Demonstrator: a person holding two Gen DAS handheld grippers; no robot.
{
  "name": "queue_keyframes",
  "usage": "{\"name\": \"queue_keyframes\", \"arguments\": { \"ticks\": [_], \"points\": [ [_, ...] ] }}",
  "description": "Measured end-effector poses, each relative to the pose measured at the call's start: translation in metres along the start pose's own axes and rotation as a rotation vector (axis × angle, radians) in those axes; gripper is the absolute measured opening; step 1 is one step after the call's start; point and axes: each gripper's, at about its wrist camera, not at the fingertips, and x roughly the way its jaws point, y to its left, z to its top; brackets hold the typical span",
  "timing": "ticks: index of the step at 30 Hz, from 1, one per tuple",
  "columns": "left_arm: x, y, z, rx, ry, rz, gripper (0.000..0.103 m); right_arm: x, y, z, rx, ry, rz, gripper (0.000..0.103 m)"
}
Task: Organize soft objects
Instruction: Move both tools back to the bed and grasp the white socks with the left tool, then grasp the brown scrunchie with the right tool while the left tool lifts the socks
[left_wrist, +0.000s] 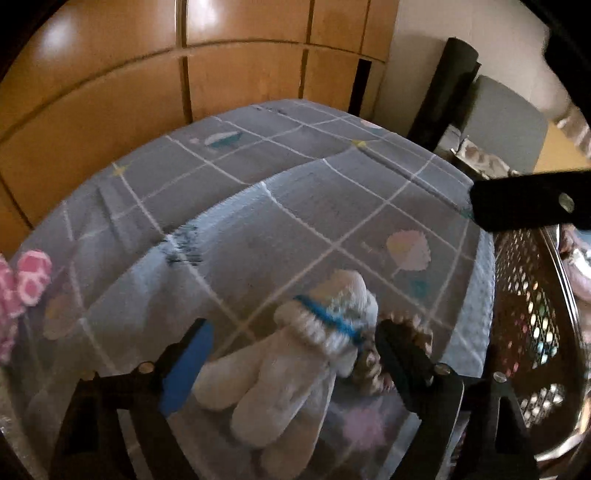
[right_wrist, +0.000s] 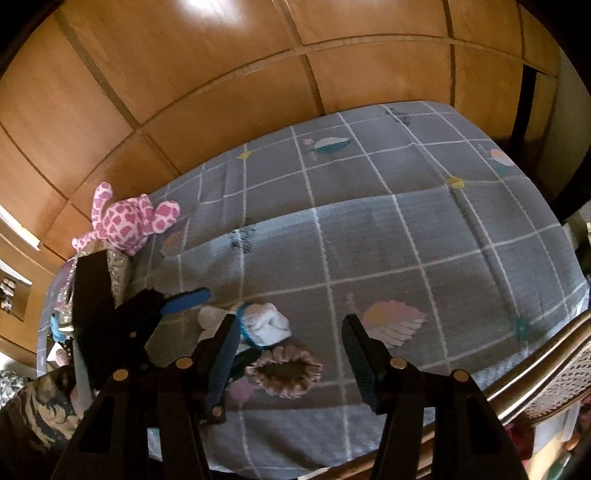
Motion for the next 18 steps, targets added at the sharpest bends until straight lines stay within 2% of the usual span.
{"name": "queue_keyframes", "arguments": {
  "ticks": [1,4,7,10,13,18],
  "points": [
    [0.002,0.002,0.000,-0.014,0.005,-0.017,0.056,0.000,-0.002,0.001,-0.002,0.004,-0.003,0.058],
    [0.011,0.013,0.001,-0.091,0.022,-0.125,0.042,0.004,-0.001,0.002,-0.036,0.034,-0.006,0.058],
    [0.003,0.024,-0.002,-0.152,0.007,-0.174,0.037,0.014,0.009,0.002,-0.133,0.115,0.007,0.058],
    [-0.010,0.041,0.000,-0.215,-0.016,-0.170,0.036,0.030,0.032,-0.003,-0.286,0.234,0.028,0.058],
    [-0.029,0.062,0.008,-0.292,-0.052,-0.145,0.036,0.052,0.059,-0.011,-0.439,0.344,-0.017,0.058],
    [-0.080,0.096,0.021,-0.356,-0.154,-0.044,0.036,0.097,0.081,-0.012,-0.574,0.505,-0.129,0.058]
  ]
}}
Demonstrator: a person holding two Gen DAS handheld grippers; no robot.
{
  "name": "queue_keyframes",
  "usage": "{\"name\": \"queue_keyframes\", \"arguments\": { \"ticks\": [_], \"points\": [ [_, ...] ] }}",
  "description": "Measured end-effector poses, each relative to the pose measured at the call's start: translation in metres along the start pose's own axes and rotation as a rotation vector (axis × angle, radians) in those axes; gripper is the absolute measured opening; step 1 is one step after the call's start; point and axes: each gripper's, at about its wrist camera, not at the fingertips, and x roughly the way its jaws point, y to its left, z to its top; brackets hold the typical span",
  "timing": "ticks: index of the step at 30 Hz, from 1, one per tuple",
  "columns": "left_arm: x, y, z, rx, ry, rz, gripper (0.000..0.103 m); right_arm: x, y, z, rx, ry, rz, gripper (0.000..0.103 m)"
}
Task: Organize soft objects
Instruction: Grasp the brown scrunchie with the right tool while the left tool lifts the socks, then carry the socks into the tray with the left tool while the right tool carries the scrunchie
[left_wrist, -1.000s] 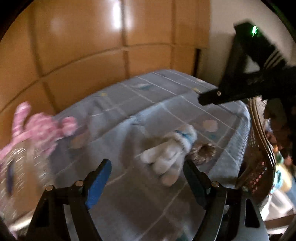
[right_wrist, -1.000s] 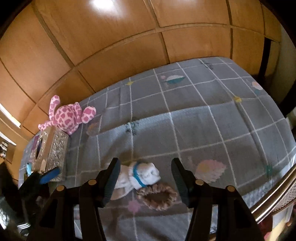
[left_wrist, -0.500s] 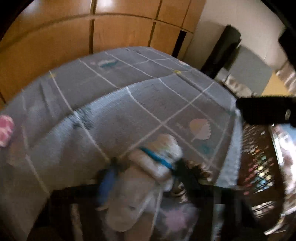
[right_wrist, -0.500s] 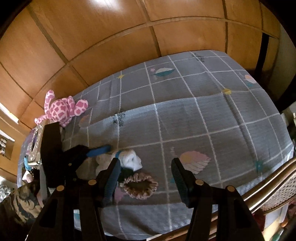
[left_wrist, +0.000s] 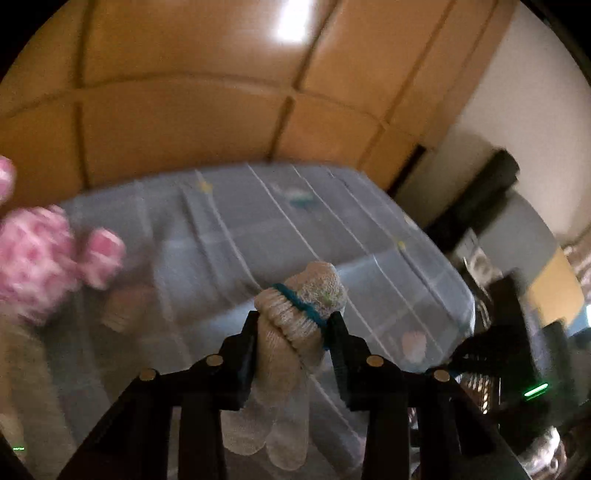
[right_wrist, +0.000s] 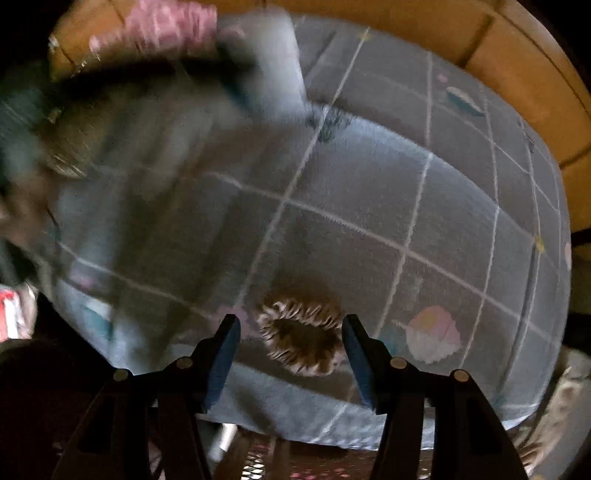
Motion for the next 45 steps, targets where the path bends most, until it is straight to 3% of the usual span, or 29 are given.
{"name": "queue_keyframes", "arguments": {
  "ticks": [6,7,8,10,11,12,19,24,28,35,45],
  "points": [
    [-0.057,0.035,0.025,-0.045,-0.109,0.082,0.036,0.031,0.010,0.012,-0.081,0.151,-0.055,0.055],
    [-0.066,0.043,0.029,-0.057,-0.125,0.099,0.036,0.034,0.012,0.012,-0.084,0.158,-0.062,0.050],
    [-0.073,0.051,0.034,-0.068,-0.137,0.112,0.036,0.036,0.013,0.012,-0.084,0.162,-0.065,0.038],
    [-0.088,0.069,0.041,-0.100,-0.167,0.154,0.036,0.035,0.013,0.011,-0.077,0.149,-0.066,0.032],
    [-0.096,0.077,0.043,-0.117,-0.184,0.171,0.036,0.034,0.012,0.011,-0.073,0.138,-0.068,0.023],
    [-0.104,0.087,0.046,-0.138,-0.201,0.190,0.036,0.032,0.011,0.011,-0.065,0.128,-0.072,0.020],
    [-0.167,0.165,0.039,-0.312,-0.301,0.373,0.036,0.020,-0.004,0.013,-0.040,0.060,-0.087,0.011],
    [-0.214,0.212,0.000,-0.410,-0.323,0.523,0.036,0.010,-0.006,0.023,-0.026,0.008,-0.081,0.009],
    [-0.242,0.226,-0.038,-0.429,-0.331,0.601,0.036,0.002,-0.001,0.032,-0.021,-0.040,-0.072,0.009],
    [-0.292,0.213,-0.116,-0.439,-0.362,0.727,0.036,-0.021,0.018,0.057,-0.008,-0.160,-0.023,0.009],
    [-0.311,0.200,-0.207,-0.476,-0.330,0.983,0.039,-0.029,0.085,0.083,-0.019,-0.323,0.082,0.009]
  ]
}}
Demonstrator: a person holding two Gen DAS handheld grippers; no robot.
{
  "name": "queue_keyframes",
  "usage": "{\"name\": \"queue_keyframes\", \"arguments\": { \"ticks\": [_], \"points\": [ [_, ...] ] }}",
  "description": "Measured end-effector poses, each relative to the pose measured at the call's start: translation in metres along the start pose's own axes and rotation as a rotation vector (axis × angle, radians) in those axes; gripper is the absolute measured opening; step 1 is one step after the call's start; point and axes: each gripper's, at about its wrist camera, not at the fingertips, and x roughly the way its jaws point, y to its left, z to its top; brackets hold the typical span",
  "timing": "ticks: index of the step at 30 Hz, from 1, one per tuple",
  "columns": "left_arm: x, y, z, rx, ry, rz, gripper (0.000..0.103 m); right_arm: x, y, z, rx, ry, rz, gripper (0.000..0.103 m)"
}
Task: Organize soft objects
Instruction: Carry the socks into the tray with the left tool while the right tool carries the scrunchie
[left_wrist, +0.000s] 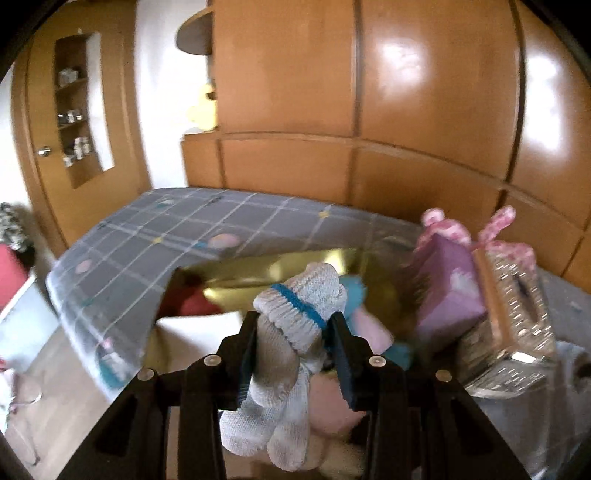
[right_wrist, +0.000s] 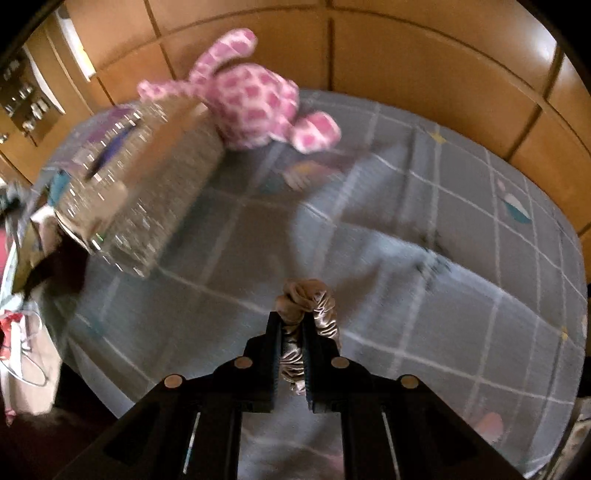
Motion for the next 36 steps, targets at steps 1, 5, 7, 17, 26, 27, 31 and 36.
{"name": "queue_keyframes", "arguments": {
  "ticks": [1,5,7,17,26,27,31,36],
  "points": [
    [0.001,0.004,-0.005,-0.003,0.004,0.024,0.040,0.001,0.008,0.000,0.002,-0.014,0.008,0.009],
    [0.004,0.017,-0.018,-0.027,0.020,0.049,0.041,-0.007,0.034,0.026,0.009,-0.096,0.046,0.008],
    [0.005,0.022,-0.022,-0.037,0.021,0.050,0.042,-0.017,0.050,0.042,0.012,-0.146,0.066,0.008],
    [0.003,0.031,-0.032,-0.057,0.028,0.049,0.042,-0.027,0.117,0.116,-0.007,-0.258,0.157,0.008],
    [-0.002,0.041,-0.034,-0.074,0.015,0.066,0.065,-0.007,0.200,0.144,-0.095,-0.242,0.323,0.008],
    [-0.003,0.042,-0.034,-0.072,0.013,0.074,0.068,-0.002,0.209,0.143,-0.113,-0.231,0.344,0.008],
    [-0.008,0.050,-0.032,-0.093,0.002,0.089,0.072,0.018,0.264,0.134,-0.208,-0.167,0.422,0.008],
    [-0.014,0.061,-0.030,-0.113,-0.012,0.110,0.073,0.042,0.317,0.114,-0.273,-0.097,0.479,0.008]
  ]
}}
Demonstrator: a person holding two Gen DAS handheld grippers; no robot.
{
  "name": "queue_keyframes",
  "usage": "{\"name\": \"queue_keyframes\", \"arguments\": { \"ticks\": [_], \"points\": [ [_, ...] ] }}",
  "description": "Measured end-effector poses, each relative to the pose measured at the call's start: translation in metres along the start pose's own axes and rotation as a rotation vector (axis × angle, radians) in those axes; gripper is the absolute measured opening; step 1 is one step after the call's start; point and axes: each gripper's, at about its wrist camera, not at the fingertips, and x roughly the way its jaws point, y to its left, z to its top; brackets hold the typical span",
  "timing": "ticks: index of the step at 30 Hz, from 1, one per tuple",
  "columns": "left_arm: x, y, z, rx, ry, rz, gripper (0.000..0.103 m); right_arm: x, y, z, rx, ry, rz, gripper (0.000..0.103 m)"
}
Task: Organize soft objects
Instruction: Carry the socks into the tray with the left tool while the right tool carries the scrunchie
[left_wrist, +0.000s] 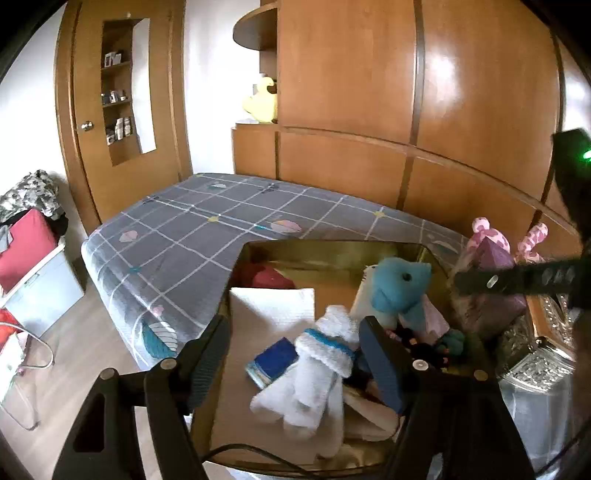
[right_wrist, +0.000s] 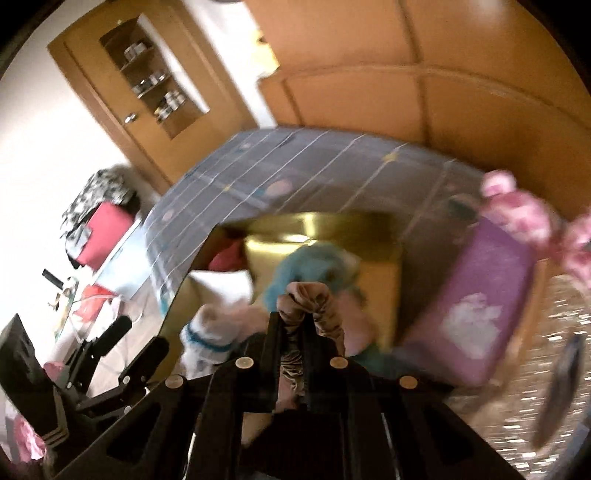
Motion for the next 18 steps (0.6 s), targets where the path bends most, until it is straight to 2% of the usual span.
{"name": "queue_keyframes", "arguments": {
  "ticks": [5,9,18],
  "points": [
    [0.002,0.009,0.000,-0.021,0.007,0.011,0.073,0.024,0.022,-0.012,-0.020,0.047,0.024,0.008],
    [0.003,0.013,-0.001,-0.039,0.019,0.011,0.086,0.029,0.030,-0.022,-0.051,0.080,0.049,0.008],
    [-0.003,0.028,0.000,-0.078,0.009,0.028,0.086,0.024,0.019,-0.044,-0.029,0.101,0.033,0.008]
  ]
}}
